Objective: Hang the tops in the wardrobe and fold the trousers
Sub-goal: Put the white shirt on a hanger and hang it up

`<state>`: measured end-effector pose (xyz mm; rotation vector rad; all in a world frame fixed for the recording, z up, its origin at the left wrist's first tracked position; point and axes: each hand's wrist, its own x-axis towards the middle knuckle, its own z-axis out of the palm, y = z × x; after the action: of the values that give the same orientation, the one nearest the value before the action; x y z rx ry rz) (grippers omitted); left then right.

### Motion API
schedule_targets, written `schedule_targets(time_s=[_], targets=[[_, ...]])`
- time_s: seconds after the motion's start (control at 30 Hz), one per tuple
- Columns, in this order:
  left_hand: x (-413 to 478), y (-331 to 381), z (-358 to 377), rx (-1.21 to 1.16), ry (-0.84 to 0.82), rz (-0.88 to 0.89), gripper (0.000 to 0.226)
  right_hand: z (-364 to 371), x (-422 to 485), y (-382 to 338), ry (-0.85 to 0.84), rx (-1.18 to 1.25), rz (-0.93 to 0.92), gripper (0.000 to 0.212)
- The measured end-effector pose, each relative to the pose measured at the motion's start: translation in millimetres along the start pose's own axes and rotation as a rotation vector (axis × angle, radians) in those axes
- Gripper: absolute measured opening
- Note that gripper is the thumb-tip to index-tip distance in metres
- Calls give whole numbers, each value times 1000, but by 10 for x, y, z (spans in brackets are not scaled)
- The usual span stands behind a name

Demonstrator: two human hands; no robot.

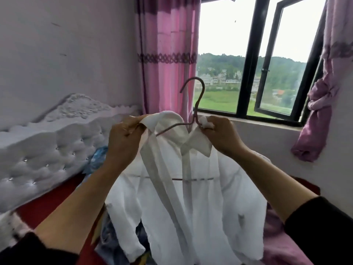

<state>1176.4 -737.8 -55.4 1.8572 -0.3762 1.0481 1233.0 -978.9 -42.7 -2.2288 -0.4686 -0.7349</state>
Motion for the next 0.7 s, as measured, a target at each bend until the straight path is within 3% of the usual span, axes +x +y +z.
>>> schedule_targets(time_s=[0.07,0.17,0.23,0.27,0.37,0.5,0.63,0.7], targets=[[-144,115,-266,27,-150,61,34,99,-15,-96,-1,88,14,13],[-346,199,-603,257,-381,86,56,280,-29,-332,-56,216,6,19],[-385,149,-856,344,-335,-43,69,422,-41,-531,-110,269,-24,18],[-387,103,-993,386,-299,-100,65,497,-52,-643,-136,293,-41,16],[-367,-36,-1423,522,-363,-201,25,717,-99,-1036,-236,407,-89,13],[-402,-162,-2036,494,-215,-251,48,1001,-157,-1572,-354,461,-186,3],[-511,-241,-2802,688,-56,-265,53,1330,-161,-2135,-212,270,-282,13],[-577,-275,-3231,771,1,-297,53,1495,-207,-2483,-218,374,-249,13]])
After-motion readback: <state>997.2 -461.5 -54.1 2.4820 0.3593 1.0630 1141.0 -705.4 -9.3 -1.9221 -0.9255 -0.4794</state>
